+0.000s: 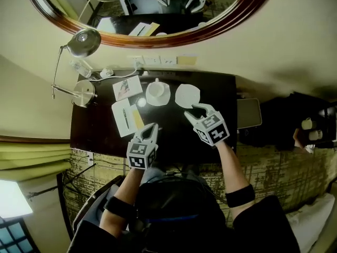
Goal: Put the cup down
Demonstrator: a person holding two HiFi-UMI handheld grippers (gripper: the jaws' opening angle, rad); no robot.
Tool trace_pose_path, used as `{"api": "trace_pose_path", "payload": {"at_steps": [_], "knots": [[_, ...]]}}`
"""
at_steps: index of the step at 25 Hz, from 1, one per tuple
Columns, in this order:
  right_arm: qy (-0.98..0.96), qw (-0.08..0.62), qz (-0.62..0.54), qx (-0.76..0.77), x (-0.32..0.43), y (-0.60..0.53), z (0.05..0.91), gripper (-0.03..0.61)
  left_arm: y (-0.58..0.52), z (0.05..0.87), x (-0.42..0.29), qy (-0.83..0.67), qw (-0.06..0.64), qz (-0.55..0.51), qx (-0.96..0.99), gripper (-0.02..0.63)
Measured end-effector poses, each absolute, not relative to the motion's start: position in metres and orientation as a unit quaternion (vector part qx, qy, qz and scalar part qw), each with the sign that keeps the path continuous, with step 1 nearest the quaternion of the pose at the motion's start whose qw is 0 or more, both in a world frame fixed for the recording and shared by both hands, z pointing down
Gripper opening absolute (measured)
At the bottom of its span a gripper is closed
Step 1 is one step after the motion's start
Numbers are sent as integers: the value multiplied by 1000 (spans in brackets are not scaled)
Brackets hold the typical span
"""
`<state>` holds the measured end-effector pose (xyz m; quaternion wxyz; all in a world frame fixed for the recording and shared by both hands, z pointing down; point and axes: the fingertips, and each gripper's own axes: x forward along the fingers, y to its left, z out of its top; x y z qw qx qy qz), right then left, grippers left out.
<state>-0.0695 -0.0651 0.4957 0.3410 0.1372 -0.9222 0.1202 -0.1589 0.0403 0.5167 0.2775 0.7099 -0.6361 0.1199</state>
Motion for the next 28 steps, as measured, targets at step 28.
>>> {"api": "trace_pose_path", "payload": {"at_steps": [28], "knots": [[-893, 305, 237, 230, 67, -20, 535, 2, 32, 502, -88, -588, 251, 144, 755, 1]]}}
